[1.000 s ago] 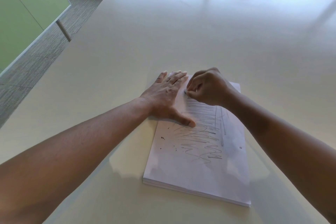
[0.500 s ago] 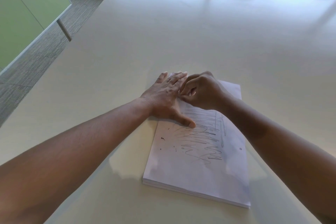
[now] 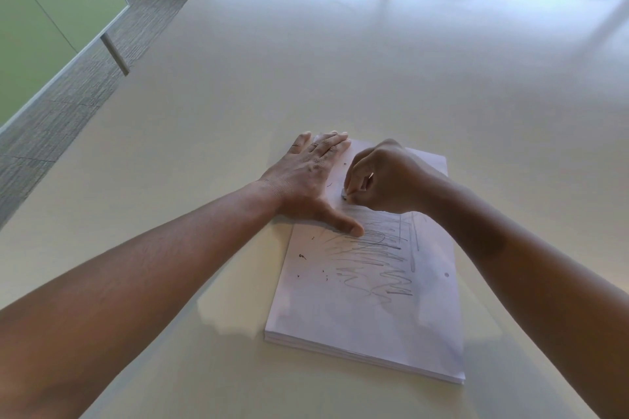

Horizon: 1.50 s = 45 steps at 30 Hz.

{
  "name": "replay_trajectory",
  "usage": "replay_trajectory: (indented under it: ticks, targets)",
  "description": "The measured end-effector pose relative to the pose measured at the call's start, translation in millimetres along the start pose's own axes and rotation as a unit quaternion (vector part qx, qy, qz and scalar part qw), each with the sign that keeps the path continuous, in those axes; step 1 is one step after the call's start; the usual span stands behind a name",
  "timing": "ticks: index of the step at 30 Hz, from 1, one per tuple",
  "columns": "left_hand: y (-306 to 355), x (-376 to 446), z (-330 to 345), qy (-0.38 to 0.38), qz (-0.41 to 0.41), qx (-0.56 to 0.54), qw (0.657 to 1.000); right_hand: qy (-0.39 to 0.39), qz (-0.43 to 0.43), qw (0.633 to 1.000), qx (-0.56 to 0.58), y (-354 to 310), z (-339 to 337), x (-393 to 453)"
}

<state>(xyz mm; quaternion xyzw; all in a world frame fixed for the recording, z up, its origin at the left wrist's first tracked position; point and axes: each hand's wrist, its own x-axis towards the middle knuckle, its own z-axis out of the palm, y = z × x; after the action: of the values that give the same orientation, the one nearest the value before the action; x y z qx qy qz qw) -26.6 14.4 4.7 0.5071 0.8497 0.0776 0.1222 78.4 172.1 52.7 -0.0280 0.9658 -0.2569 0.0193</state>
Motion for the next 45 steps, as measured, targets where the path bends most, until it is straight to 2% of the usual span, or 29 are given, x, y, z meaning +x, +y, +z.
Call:
replay_trajectory:
  ticks: [5,11,33,40,45]
  targets:
    - [-1,-1,-1,-0.003,0.009,-0.007,1.0,-0.012,0.026,0.999,-0.042,-2,5,7]
    - [0,-6,-4,-0.013,0.018,-0.026,0.999,-0.003,0.028,0.999,-0.025,1,7,2]
    - [22,-66,7,-0.01,-0.005,0.004,1.0,0.054,0.002,0.998,-0.007,-3,13,-10]
    - [24,-66,7,-0.013,-0.018,-0.004,1.0,0.091,-0.057,0.994,-0.008,-10,21,-24]
    - [25,-66,6,-0.012,-0.016,0.004,1.0,0.043,-0.131,0.99,-0.01,-30,31,-44]
